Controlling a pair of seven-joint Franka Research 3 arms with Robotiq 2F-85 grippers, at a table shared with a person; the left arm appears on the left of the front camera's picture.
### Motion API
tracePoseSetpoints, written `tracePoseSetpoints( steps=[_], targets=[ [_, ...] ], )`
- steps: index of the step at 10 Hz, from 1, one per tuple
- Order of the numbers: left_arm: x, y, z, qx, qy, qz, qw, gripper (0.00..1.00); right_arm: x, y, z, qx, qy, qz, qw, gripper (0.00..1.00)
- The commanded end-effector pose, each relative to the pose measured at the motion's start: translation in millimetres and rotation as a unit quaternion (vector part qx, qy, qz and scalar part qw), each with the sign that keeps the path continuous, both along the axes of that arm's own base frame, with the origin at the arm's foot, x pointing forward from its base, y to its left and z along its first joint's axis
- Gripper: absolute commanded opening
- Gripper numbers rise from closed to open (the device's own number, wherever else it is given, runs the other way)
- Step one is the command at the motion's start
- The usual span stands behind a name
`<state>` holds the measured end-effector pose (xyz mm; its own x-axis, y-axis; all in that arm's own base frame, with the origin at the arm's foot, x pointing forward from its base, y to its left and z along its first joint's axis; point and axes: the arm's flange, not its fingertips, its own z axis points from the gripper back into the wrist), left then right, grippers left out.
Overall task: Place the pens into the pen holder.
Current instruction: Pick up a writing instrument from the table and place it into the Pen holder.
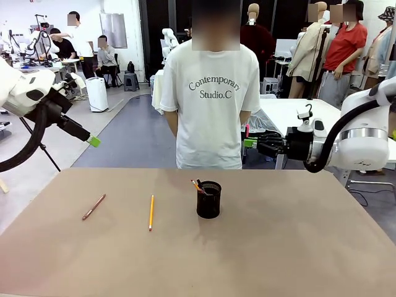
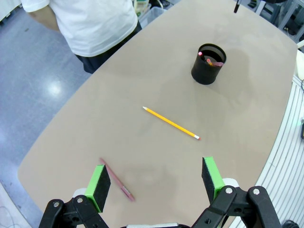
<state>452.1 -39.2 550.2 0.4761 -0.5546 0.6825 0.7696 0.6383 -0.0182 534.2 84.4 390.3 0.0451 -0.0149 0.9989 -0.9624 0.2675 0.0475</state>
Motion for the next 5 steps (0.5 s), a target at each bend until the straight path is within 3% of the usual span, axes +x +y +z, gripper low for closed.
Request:
tracePoseSetpoints(
  steps=[1,5],
  targets=[
    [-1.5,0.8,0.0,-0.003,-0.003,-0.001,1.0,1.0,0.4,-5.5,4.6,0.001,0.0,-0.005,1.0,0.0],
    [-1.5,0.8,0.0,-0.003,-0.003,-0.001,1.0,1.0,0.9,-4.8,-0.4,0.0,0.001,-0.004,1.0,0.0]
  ],
)
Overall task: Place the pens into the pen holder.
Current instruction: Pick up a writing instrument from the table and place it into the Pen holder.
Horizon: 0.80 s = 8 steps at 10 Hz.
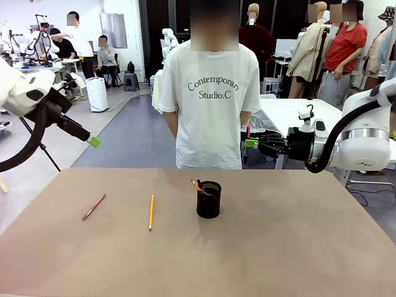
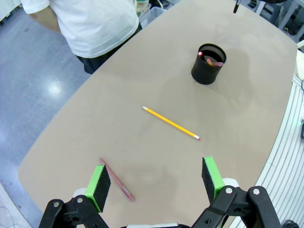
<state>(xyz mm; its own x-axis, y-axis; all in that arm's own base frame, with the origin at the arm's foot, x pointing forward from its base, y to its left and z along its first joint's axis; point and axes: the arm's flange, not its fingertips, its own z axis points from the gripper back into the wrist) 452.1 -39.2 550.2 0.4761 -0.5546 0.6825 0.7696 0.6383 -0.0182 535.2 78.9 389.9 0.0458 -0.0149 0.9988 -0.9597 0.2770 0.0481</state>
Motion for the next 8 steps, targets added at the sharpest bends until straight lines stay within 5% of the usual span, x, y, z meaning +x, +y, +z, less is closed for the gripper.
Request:
tracePoseSetpoints(
  steps=[1,8],
  targets=[
    [-1.5,0.8,0.0,-0.003,-0.003,-0.001,1.0,1.0,-5.9,3.1,-7.1,0.008,0.003,0.027,1.0,0.0],
    [-1.5,0.8,0.0,-0.003,-0.003,-0.001,1.0,1.0,6.2,54.1,-59.4,0.04,-0.002,0.095,0.995,0.0]
  ],
)
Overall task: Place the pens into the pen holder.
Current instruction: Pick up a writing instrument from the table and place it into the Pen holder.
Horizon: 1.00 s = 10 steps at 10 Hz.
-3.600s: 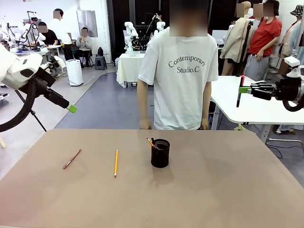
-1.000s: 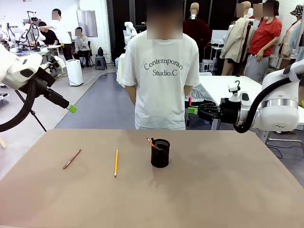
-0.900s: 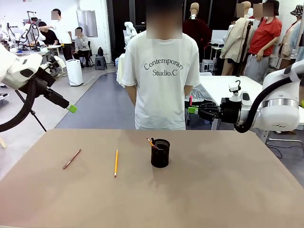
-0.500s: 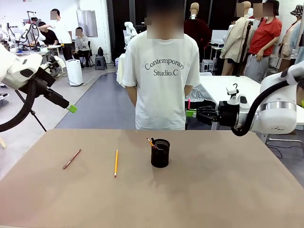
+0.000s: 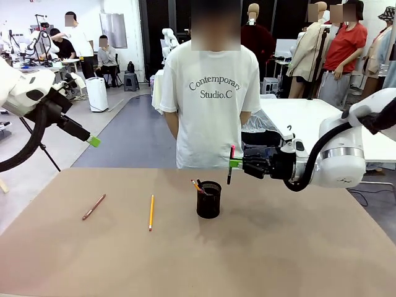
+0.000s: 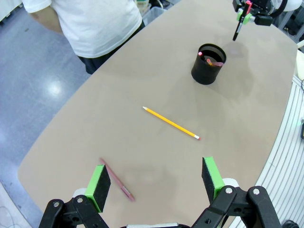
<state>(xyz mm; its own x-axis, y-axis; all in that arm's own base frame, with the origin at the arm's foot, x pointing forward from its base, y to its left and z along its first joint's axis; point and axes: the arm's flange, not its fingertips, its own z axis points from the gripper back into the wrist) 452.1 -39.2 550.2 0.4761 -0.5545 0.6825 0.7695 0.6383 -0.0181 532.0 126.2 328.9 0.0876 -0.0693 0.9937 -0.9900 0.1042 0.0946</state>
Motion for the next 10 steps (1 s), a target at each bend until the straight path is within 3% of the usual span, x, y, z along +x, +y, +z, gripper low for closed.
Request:
tracePoseSetpoints(
  steps=[1,4,10],
  targets=[
    [-1.5,0.7,0.0,-0.003,-0.002,-0.001,1.0,1.0,10.2,15.1,-3.9,0.005,-0.014,0.015,1.0,0.0],
    [-1.5,0.7,0.0,-0.003,-0.002,-0.001,1.0,1.0,20.3,35.3,-14.1,0.005,-0.011,0.034,0.999,0.0],
    [-1.5,0.7,0.0,-0.003,-0.002,-0.001,1.0,1.0,30.6,43.7,-25.4,-0.002,-0.042,0.033,0.999,0.0]
  ],
)
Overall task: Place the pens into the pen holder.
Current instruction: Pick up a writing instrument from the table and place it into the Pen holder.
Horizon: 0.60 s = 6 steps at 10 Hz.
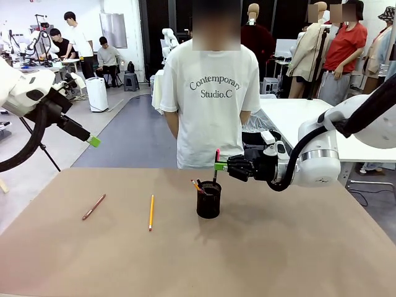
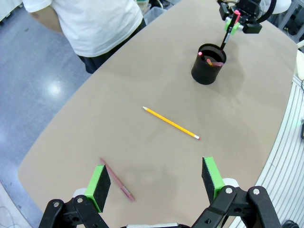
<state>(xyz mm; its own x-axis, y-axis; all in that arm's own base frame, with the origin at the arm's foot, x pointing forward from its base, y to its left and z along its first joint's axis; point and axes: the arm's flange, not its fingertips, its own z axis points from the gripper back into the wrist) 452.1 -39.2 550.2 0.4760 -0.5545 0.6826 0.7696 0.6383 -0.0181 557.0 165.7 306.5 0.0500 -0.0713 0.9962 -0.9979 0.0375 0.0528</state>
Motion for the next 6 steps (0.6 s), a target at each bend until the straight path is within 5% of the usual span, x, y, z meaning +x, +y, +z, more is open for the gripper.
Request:
tracePoseSetpoints(
  steps=[1,3,6],
  targets=[
    [-1.5,0.7,-0.1,-0.003,-0.002,-0.001,1.0,1.0,7.3,3.3,-5.3,-0.007,-0.023,-0.004,1.0,0.0],
    [-1.5,0.7,-0.1,-0.003,-0.002,-0.001,1.0,1.0,8.9,2.6,-8.4,-0.008,-0.026,-0.008,1.0,0.0],
    [-1.5,0.7,-0.1,-0.003,-0.002,-0.001,1.0,1.0,10.8,1.6,-7.9,-0.008,-0.026,-0.01,1.0,0.56]
  ],
)
